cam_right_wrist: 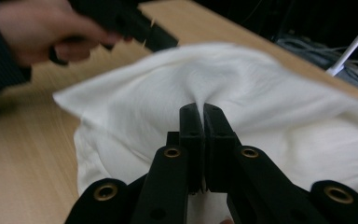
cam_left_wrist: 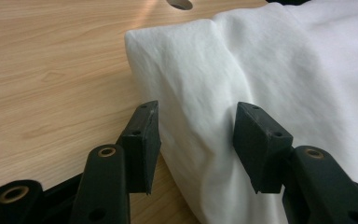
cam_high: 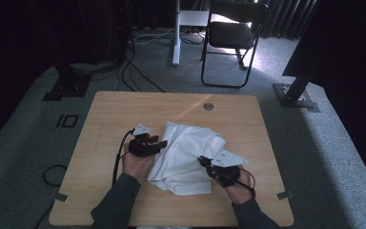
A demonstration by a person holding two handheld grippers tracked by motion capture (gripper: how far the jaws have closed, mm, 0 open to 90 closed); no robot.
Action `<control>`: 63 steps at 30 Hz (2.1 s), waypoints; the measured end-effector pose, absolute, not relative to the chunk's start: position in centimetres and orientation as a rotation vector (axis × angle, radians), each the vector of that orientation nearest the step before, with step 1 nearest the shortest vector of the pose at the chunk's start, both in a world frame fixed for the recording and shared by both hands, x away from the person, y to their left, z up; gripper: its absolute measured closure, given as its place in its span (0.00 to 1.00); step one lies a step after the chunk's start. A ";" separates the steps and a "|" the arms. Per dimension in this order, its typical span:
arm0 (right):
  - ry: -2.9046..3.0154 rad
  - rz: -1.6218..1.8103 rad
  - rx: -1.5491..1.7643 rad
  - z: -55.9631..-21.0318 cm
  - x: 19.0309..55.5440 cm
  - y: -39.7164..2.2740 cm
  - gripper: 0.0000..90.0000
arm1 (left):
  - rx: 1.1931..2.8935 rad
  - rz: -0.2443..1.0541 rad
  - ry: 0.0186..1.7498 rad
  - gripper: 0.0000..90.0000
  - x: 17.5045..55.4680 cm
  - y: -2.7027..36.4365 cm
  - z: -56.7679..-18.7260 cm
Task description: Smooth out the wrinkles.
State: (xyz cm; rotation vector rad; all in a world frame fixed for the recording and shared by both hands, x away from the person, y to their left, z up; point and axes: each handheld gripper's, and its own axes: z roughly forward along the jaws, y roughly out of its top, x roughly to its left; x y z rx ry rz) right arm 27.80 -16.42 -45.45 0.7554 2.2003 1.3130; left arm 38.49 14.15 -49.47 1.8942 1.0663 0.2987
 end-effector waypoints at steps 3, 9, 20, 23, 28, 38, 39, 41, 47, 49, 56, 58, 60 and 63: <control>2.163 1.382 0.779 -45.0 27.1 -18.5 0.97 | 1.906 0.286 1.052 0.56 38.5 13.7 -49.6; 2.124 1.400 0.921 -46.3 27.3 -21.9 0.97 | 1.964 0.299 1.046 0.57 38.7 12.3 -50.2; 2.137 1.285 1.074 -48.0 28.3 -24.3 0.68 | 1.944 0.311 1.019 0.57 38.1 11.3 -49.4; 2.028 1.293 1.085 -46.1 29.3 -24.2 0.67 | 1.913 0.326 0.981 0.57 37.4 11.0 -48.1; 2.074 1.238 1.160 -46.2 33.5 -22.9 0.69 | 1.930 0.311 0.837 0.57 35.6 8.3 -47.0; 1.939 1.063 1.241 -46.3 34.8 -25.2 0.99 | 2.102 0.345 0.751 0.57 35.2 3.8 -50.0; 1.964 1.012 1.282 -47.6 35.5 -25.9 0.99 | 2.119 0.363 0.746 0.57 35.2 3.6 -50.1; 2.021 0.917 1.329 -50.2 36.5 -25.9 0.99 | 2.154 0.395 0.738 0.57 35.1 3.0 -50.6; 2.129 0.863 1.417 -55.4 37.7 -24.3 0.99 | 2.149 0.389 0.756 0.59 36.0 3.7 -51.4; 2.134 0.853 1.402 -55.1 37.8 -23.8 0.99 | 2.139 0.380 0.766 0.59 36.2 4.1 -51.4; 2.110 0.945 1.396 -55.2 40.3 -19.6 0.98 | 2.112 0.510 0.902 0.59 39.0 8.0 -51.0; 2.119 0.958 1.375 -55.0 41.2 -18.5 0.94 | 2.087 0.539 0.964 0.58 39.9 9.1 -50.8; 2.118 0.959 1.357 -54.7 41.9 -17.8 0.85 | 2.050 0.520 1.010 0.57 40.4 10.2 -50.5; 2.102 1.022 1.383 -54.0 42.2 -18.1 0.66 | 1.966 0.468 1.028 0.52 39.7 11.5 -49.5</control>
